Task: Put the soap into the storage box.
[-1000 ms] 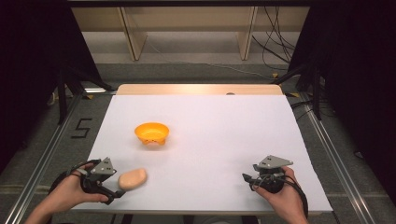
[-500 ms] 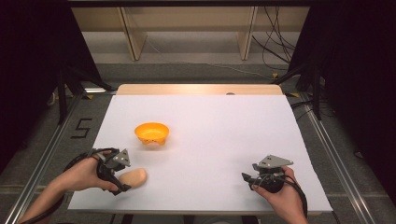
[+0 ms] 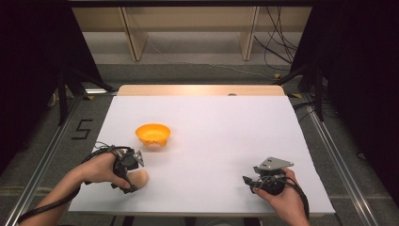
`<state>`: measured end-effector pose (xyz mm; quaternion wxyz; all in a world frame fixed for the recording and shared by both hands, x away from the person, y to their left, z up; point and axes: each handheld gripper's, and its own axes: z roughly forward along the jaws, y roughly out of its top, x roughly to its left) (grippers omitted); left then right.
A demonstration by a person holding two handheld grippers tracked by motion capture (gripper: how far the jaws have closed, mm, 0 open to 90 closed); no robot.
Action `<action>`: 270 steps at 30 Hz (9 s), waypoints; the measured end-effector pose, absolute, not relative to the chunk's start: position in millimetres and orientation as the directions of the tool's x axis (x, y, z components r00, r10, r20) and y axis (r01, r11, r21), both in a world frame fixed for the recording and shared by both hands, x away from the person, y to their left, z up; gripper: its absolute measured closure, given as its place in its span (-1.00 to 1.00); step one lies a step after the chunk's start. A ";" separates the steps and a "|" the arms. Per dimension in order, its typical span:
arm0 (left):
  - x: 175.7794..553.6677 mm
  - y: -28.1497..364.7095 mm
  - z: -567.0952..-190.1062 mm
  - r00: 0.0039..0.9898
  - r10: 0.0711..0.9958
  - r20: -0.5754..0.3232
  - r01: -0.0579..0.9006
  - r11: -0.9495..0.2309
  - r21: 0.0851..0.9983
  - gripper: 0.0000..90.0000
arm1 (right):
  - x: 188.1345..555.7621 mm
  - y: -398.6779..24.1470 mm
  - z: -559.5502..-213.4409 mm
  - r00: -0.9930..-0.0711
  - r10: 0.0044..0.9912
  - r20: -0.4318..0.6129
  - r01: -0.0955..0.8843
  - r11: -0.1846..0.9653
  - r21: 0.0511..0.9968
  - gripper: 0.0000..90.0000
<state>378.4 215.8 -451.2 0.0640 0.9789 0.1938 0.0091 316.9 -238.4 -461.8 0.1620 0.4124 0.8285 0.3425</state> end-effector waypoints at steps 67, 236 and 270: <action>388.7 210.4 -449.5 0.947 0.322 -0.002 0.321 -0.944 0.071 -0.28 | 316.2 -236.6 -462.8 -0.615 0.788 0.017 0.574 0.433 0.695 -0.04; 477.7 233.4 -408.9 0.789 0.610 0.074 0.343 -0.538 0.770 -0.28 | 317.3 -244.0 -457.3 -0.573 0.819 0.027 0.549 0.360 0.754 -0.09; 488.4 227.0 -419.7 0.801 0.595 0.065 0.354 -0.558 0.750 -0.28 | 317.1 -244.1 -456.7 -0.569 0.822 0.030 0.541 0.346 0.766 -0.09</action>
